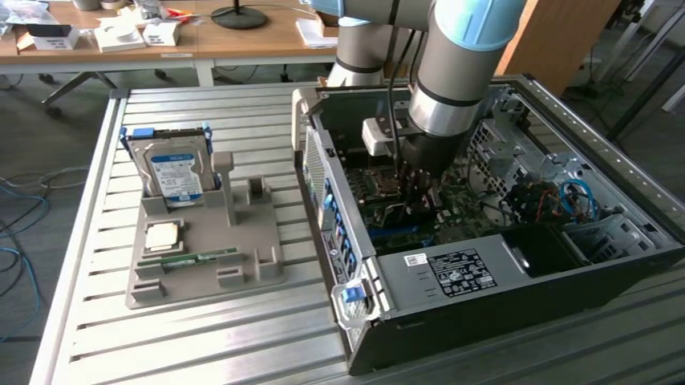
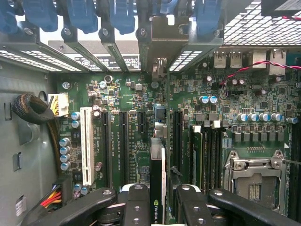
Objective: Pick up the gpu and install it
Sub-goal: 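Insert the gpu into the slot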
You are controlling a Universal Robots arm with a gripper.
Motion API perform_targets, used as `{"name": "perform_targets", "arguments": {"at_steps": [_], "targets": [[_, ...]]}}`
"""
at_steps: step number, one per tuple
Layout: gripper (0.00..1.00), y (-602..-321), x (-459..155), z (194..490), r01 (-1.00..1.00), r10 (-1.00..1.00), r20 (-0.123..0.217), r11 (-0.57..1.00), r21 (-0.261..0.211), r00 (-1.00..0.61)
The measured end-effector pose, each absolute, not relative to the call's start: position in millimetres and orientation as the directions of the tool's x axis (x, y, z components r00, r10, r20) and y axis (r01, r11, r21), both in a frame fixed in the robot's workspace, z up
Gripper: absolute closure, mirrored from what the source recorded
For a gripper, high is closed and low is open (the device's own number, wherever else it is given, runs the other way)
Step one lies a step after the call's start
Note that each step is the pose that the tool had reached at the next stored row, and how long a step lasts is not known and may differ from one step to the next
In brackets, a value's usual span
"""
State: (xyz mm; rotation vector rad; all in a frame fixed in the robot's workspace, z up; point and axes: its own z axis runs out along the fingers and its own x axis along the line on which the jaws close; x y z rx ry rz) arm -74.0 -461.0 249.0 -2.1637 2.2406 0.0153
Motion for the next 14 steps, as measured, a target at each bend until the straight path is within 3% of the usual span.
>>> {"name": "perform_targets", "arguments": {"at_steps": [12, 13, 14], "targets": [[0.72, -461.0, -74.1, 248.9, -0.999, -0.999, -0.026, 0.035, -0.012, -0.035], [0.66, -461.0, -74.1, 248.9, -0.999, -0.999, -0.026, 0.035, -0.012, -0.035], [0.66, -461.0, -74.1, 248.9, -0.999, -0.999, -0.026, 0.035, -0.012, -0.035]]}}
